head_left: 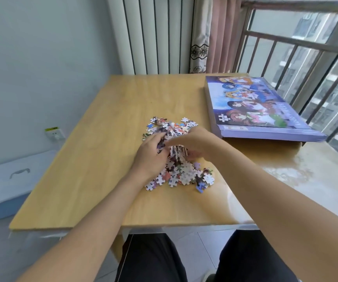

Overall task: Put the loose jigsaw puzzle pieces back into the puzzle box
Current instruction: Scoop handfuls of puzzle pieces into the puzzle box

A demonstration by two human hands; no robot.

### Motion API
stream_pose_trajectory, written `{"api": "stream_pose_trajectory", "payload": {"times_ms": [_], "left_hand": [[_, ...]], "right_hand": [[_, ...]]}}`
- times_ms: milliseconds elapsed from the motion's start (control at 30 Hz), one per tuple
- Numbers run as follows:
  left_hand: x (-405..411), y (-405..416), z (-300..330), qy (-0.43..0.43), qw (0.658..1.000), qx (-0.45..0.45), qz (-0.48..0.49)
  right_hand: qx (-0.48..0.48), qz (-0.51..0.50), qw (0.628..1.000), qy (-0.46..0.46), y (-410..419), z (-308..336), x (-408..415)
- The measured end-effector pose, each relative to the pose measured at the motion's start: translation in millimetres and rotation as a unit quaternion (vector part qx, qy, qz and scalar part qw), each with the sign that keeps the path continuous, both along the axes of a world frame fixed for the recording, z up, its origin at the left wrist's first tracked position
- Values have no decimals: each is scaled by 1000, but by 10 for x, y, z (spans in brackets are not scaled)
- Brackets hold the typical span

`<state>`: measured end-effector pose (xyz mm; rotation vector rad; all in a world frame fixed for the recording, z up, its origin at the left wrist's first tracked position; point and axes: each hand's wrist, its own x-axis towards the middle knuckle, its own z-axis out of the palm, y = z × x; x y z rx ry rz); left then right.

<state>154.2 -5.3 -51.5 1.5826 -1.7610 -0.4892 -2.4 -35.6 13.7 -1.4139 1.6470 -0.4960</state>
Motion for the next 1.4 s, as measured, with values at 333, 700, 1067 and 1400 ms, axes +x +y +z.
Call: {"api": "stream_pose_trajectory", "payload": {"times_ms": [333,700,1067,1400], "left_hand": [[-243,-85,89,171,985,-3,-34],[-421,-125,144,388,918,21,-78],[-512,-315,257,452,891,-46,-1],[-318,-417,158,281,960,11,-16]], "right_hand": [[78,-21,988,-133,-131,108,45],[92,-48,965,-242,-100,-12,-40],[49,-115,934,-335,-152,-204,-122],[-8,-104,928,-359,-191,-243,-221]]}}
